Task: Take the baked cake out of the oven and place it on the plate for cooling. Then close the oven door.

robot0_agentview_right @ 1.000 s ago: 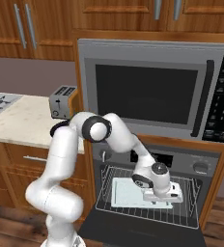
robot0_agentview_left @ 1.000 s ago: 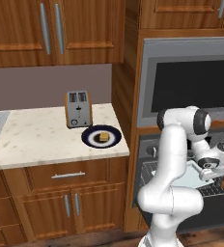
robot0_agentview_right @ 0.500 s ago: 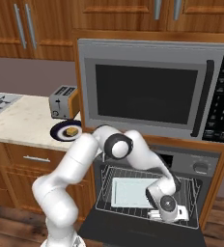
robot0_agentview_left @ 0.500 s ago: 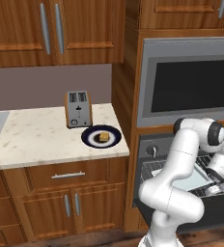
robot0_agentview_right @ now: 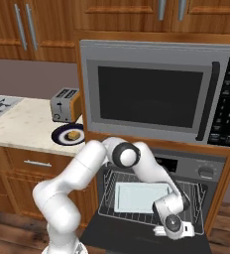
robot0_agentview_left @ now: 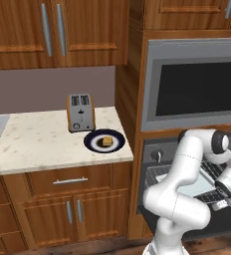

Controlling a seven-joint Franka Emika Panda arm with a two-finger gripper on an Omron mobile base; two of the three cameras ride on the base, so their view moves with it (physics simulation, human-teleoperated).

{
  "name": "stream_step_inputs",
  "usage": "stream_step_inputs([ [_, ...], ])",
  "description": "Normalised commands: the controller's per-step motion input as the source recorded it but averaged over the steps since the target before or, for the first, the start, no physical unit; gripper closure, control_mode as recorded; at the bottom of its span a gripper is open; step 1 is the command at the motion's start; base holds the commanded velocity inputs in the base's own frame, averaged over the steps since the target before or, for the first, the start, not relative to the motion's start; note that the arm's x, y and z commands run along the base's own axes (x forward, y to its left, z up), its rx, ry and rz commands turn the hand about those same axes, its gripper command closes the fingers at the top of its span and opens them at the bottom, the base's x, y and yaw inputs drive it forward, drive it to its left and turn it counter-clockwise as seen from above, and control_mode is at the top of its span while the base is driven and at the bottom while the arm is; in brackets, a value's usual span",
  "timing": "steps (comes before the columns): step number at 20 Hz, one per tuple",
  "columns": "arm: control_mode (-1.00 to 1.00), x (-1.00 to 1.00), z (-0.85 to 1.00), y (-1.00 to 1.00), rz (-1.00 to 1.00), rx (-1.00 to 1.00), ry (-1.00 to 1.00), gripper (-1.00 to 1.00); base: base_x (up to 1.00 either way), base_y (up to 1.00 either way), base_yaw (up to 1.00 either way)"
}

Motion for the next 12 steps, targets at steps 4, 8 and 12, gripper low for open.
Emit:
stream_step_inputs([
  [4, -1.0, 0.27, -0.14, -0.15, 0.04, 0.05, 0.0, -1.0, 0.0, 0.0, 0.0],
  [8, -1.0, 0.35, -0.14, -0.09, 0.05, 0.06, 0.0, -1.0, 0.0, 0.0, 0.0],
  [12, -1.0, 0.35, -0.03, -0.06, 0.05, 0.08, 0.0, -1.0, 0.0, 0.0, 0.0],
])
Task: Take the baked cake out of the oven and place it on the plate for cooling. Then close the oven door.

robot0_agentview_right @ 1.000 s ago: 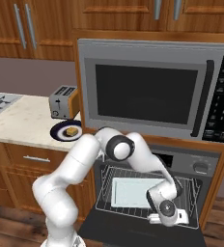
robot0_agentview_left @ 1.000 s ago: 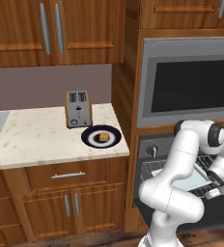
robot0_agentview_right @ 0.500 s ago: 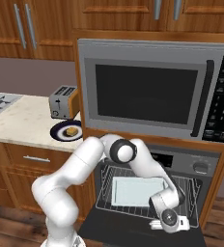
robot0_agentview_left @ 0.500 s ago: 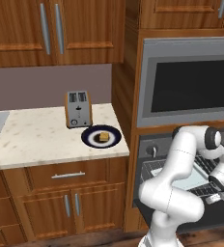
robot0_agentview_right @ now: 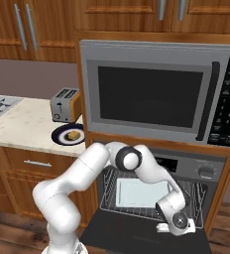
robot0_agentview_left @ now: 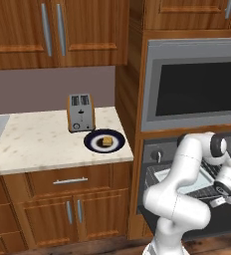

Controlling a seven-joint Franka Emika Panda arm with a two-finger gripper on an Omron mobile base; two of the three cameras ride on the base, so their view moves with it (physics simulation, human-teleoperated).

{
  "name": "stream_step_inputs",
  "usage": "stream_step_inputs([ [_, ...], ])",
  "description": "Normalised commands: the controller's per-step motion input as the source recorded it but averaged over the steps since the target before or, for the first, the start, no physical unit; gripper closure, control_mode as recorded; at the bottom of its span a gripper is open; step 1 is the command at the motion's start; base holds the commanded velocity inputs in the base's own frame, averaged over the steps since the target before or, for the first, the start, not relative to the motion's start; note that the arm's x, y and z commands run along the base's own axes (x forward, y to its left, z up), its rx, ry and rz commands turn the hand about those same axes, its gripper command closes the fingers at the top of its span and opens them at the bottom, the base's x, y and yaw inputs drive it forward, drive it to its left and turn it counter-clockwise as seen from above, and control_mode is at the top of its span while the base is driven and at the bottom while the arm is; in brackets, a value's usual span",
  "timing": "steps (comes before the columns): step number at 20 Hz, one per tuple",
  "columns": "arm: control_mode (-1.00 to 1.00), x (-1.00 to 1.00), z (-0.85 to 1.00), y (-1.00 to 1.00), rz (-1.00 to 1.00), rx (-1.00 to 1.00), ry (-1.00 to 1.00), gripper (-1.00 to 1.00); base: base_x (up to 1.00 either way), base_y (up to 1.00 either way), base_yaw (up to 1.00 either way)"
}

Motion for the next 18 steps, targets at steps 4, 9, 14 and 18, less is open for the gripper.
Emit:
stream_step_inputs([
  [4, -1.0, 0.43, 0.0, -0.02, 0.07, 0.09, 0.0, -1.0, 0.0, 0.0, 0.0],
  [9, -1.0, 0.43, 0.0, 0.0, 0.07, 0.09, 0.0, -1.0, 0.0, 0.0, 0.0],
  [14, -1.0, 0.38, 0.0, 0.0, 0.07, 0.07, 0.0, -1.0, 0.0, 0.0, 0.0],
  [18, -1.0, 0.32, -0.03, 0.0, 0.06, 0.05, 0.0, -1.0, 0.0, 0.0, 0.0],
])
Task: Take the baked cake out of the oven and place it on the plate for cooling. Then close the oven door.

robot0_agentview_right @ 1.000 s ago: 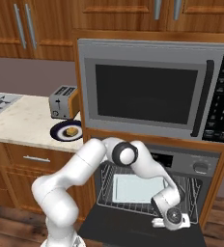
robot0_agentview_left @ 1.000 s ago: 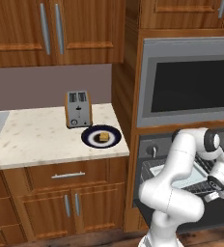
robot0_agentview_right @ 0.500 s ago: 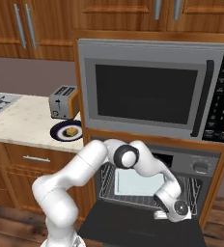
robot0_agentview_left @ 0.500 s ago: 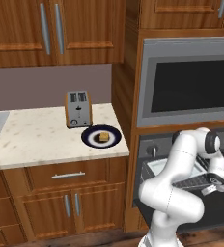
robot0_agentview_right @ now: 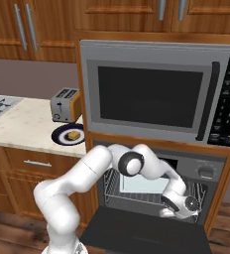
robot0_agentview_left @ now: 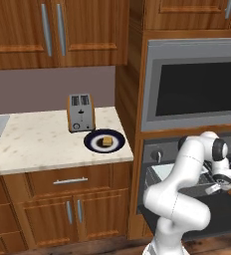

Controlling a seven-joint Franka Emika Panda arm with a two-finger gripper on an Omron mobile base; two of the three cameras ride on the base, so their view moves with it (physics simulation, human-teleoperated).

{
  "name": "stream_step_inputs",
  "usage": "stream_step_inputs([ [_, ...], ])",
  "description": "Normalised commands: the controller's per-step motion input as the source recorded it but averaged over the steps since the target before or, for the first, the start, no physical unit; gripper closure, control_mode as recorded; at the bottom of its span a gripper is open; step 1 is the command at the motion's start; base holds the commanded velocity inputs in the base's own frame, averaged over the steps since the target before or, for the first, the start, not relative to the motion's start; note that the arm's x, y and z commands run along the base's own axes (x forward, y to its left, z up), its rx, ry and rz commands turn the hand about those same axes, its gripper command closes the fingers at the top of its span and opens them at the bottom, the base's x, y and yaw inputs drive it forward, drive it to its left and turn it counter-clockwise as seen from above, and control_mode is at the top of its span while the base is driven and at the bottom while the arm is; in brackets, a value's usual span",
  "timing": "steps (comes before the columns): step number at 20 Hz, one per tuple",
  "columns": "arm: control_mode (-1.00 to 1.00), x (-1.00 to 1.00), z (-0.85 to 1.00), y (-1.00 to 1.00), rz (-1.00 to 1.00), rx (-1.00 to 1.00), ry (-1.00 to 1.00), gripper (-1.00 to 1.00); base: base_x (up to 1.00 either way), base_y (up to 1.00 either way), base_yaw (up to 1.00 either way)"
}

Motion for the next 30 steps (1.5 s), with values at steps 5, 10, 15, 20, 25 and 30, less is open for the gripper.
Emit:
stream_step_inputs([
  [5, -1.0, 0.21, -0.08, 0.0, 0.05, 0.04, 0.0, -1.0, 0.0, 0.0, 0.0],
  [10, -1.0, 0.21, -0.08, 0.0, 0.02, 0.02, -0.01, -1.0, 0.0, 0.0, 0.0],
  [15, -1.0, -0.27, -0.01, -0.13, 0.0, 0.07, -0.12, -1.0, 0.0, 0.0, 0.0],
  [20, -1.0, -0.84, 0.03, -0.47, 0.0, 0.09, -0.09, -1.0, 0.0, 0.0, 0.0],
  [25, -1.0, -0.64, 0.22, -0.43, -0.02, 0.1, -0.09, -1.0, 0.0, 0.0, 0.0],
  [30, -1.0, -0.09, 0.46, -0.27, -0.02, 0.14, -0.12, -1.0, 0.0, 0.0, 0.0],
])
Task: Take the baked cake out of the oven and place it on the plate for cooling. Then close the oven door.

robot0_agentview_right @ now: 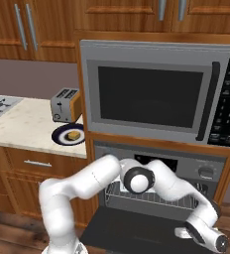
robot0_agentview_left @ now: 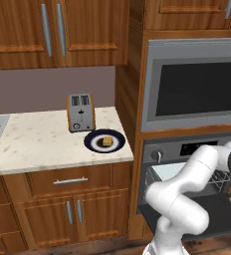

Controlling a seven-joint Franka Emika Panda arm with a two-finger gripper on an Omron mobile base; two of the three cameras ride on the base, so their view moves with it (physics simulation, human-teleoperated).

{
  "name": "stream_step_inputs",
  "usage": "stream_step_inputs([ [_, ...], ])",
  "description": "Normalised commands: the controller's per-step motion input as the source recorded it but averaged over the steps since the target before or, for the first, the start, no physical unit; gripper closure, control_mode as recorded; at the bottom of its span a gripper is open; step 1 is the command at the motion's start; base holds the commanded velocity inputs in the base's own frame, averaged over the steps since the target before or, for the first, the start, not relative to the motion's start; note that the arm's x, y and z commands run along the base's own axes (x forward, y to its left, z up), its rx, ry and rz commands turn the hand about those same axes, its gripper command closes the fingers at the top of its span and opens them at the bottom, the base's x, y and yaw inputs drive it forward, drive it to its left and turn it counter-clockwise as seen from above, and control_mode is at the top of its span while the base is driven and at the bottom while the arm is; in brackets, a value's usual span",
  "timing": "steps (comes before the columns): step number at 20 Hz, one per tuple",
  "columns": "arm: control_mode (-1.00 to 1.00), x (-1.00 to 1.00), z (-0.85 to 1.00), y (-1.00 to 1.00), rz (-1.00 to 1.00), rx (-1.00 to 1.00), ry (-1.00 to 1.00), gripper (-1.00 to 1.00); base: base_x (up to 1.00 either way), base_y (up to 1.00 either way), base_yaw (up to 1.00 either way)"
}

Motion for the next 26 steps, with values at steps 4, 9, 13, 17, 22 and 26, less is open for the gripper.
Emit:
stream_step_inputs([
  [4, -1.0, -0.01, 0.58, -0.27, 0.0, 0.16, -0.14, -1.0, 0.0, 0.0, 0.0],
  [9, -1.0, -0.09, 0.57, -0.21, -0.03, 0.15, -0.07, -1.0, 0.0, 0.0, 0.0],
  [13, -1.0, -0.14, 0.41, -0.03, -0.1, 0.1, 0.0, -1.0, 0.0, 0.0, 0.0],
  [17, -1.0, -0.18, 0.31, 0.0, -0.16, 0.02, 0.0, -1.0, 0.0, 0.0, 0.0],
  [22, -1.0, -0.16, 0.25, 0.05, -0.21, 0.0, 0.0, -1.0, 0.0, 0.0, 0.0],
  [26, -1.0, -0.13, 0.06, 0.14, -0.17, -0.01, -0.01, -1.0, 0.0, 0.0, 0.0],
])
